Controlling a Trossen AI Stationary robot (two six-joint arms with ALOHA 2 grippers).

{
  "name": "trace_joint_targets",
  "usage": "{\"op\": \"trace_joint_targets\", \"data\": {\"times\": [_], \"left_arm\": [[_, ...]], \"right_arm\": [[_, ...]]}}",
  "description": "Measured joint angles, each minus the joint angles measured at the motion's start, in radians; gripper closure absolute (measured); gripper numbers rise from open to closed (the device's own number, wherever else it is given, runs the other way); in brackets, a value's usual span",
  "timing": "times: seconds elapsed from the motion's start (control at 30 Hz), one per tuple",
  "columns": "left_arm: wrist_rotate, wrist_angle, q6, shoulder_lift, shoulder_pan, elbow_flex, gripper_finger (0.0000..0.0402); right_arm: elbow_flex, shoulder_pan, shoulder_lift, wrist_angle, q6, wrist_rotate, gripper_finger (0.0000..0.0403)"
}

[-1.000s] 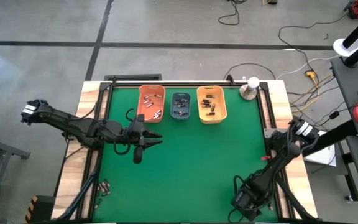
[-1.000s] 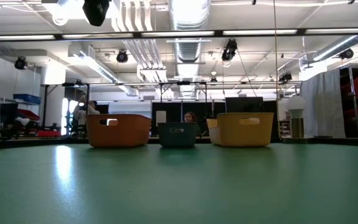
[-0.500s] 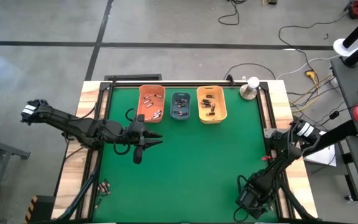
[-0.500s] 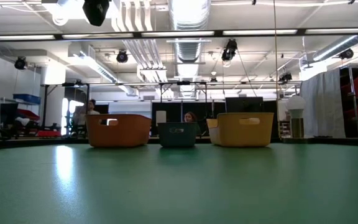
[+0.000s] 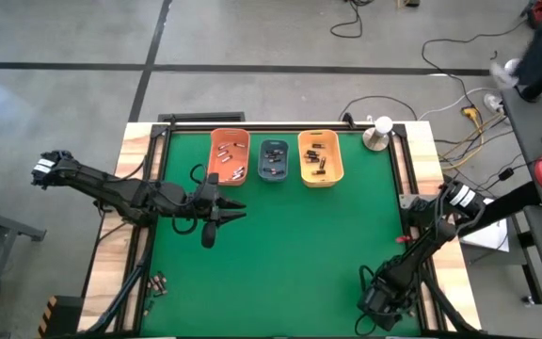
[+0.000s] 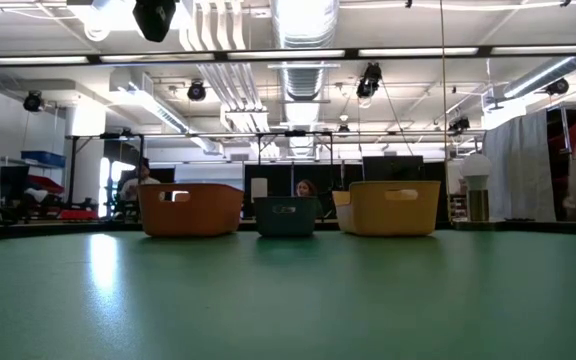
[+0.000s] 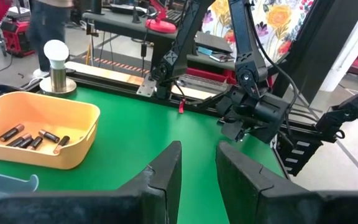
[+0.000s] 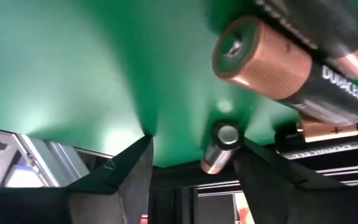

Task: Sort batteries
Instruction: Put the large black battery into the yellow bin

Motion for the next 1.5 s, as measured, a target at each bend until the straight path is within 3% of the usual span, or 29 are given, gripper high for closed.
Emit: {"op": "trace_joint_targets", "data": {"times": [0.67, 0.93, 1.07, 1.2, 1.5], "left_arm": [[-0.001, 0.000, 0.000, 0.001, 0.000, 0.000, 0.0322], [-0.003, 0.000, 0.013, 0.001, 0.000, 0.000, 0.0322], [-0.007, 0.001, 0.027, 0.002, 0.001, 0.000, 0.0322], [-0.014, 0.008, 0.033, 0.002, 0.003, 0.000, 0.0322], [-0.014, 0.023, 0.038, 0.001, 0.003, 0.000, 0.0322]], "right_arm": [[0.008, -0.001, -0.005, 0.016, 0.074, 0.054, 0.0347], [0.104, -0.027, -0.034, 0.010, 0.064, 0.126, 0.0351], [0.193, -0.089, -0.077, -0.047, 0.036, 0.271, 0.0352], [0.297, -0.191, -0.106, -0.260, -0.091, 0.456, 0.0356], [0.532, -0.514, -0.129, -0.575, -0.651, 0.754, 0.0354]]}}
